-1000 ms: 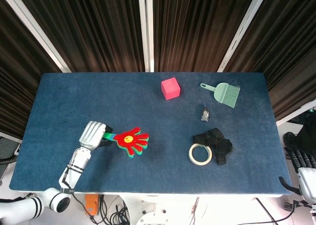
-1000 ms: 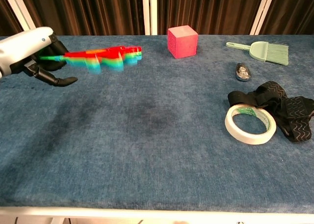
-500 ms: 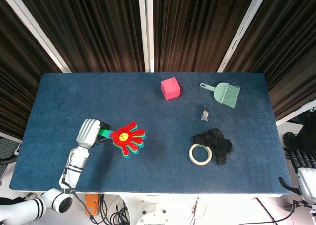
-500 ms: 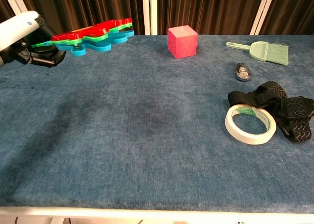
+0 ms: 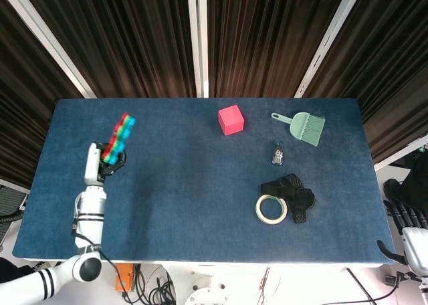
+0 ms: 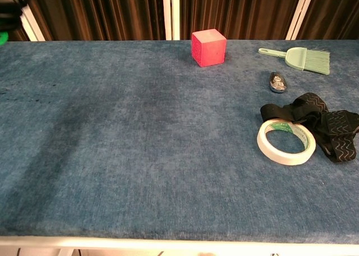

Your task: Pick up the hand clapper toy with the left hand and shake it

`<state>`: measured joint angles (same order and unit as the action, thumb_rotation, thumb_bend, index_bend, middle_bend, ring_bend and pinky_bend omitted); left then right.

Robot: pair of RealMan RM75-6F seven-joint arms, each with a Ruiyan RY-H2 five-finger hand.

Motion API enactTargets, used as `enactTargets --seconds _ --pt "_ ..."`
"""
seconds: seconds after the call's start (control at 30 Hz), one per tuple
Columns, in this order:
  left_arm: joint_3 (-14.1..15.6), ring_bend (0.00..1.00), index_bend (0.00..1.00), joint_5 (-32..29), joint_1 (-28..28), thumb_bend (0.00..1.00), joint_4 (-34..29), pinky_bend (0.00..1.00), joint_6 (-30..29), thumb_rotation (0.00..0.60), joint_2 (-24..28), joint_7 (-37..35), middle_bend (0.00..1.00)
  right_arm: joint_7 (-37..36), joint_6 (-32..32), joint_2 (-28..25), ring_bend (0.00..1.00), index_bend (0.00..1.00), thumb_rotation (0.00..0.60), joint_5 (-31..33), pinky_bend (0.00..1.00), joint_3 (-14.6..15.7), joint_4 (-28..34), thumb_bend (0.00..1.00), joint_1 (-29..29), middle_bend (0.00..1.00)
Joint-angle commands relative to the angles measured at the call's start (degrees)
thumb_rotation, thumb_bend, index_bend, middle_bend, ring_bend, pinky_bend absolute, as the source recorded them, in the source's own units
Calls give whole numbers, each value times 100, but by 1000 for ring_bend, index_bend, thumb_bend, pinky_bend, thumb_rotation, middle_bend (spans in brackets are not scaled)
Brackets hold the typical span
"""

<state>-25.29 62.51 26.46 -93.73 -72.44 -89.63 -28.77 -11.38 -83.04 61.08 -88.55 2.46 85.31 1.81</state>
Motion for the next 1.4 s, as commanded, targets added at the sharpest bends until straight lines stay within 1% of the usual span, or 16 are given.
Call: enactTargets --seconds 0.03,0.1,0.2,0.33,0.43,0.53,0.63,0.7,0.8,0.9,1.0,1.13,1.17,1.23,1.3,1.4 --pt "317 1000 1000 625 -8 626 434 1000 -203 600 100 679 1000 12 9 7 0 0 600 -7 0 4 5 215 -7 20" --pt "664 1000 1000 1215 81 627 946 1000 -401 600 -21 1192 1000 23 10 10 0 0 600 -12 0 4 14 215 -10 20" --pt "1302 1000 1000 2400 290 626 2023 1000 -719 600 -227 1991 1000 48 0 1 0 0 600 -10 0 6 34 216 -5 20" --pt "1849 1000 1000 3391 553 625 3034 1000 -867 600 -363 2558 1000 55 -17 -18 0 0 600 2 0 -1 49 216 4 20" --pt "2193 1000 1000 3844 726 621 3437 1000 -759 600 -328 2746 1000 50 -9 -29 0 0 600 4 0 -1 54 216 0 20" --pt "2390 1000 1000 3999 839 620 3495 1000 -564 600 -226 2773 1000 30 -1 -23 0 0 600 7 0 -2 41 216 -4 20" --pt "2410 1000 1000 3934 870 619 3381 1000 -479 600 -145 2708 1000 1 13 -9 0 0 600 13 0 0 14 216 -6 20" --pt "2324 1000 1000 3690 814 620 3181 1000 -448 600 -144 2412 1000 -14 17 -5 0 0 600 13 0 2 2 216 -7 20" --pt "1933 1000 1000 2833 622 620 2518 1000 -333 600 -184 1371 1000 -26 2 -7 0 0 600 10 0 1 -9 216 -1 20" --pt "1409 1000 1000 1832 455 620 1607 1000 -66 600 -79 332 1000 -27 -13 -20 0 0 600 16 0 -2 -7 216 7 20" --pt "737 1000 1000 631 260 621 540 1000 254 600 148 -536 1000 -23 9 -17 0 0 600 26 0 -1 -3 216 2 21" --pt "-152 1000 1000 -965 40 621 -505 1000 658 600 443 -1323 1000 5 54 9 0 0 600 13 0 13 7 216 -17 21" --pt "-290 1000 1000 -1223 9 621 -646 1000 751 600 517 -1410 1000 13 60 12 0 0 600 9 0 16 10 216 -20 21" --pt "-495 1000 1000 -1628 -50 621 -869 1000 919 600 654 -1522 1000 30 68 18 0 0 600 10 0 17 17 216 -25 22" --pt "-583 1000 1000 -1827 -92 620 -1005 1000 1074 600 749 -1569 1000 46 75 20 0 0 600 21 0 12 22 217 -28 22" --pt "-532 1000 1000 -1704 -97 621 -985 1000 1117 600 759 -1455 1000 60 85 23 0 0 600 19 0 18 30 216 -31 23"
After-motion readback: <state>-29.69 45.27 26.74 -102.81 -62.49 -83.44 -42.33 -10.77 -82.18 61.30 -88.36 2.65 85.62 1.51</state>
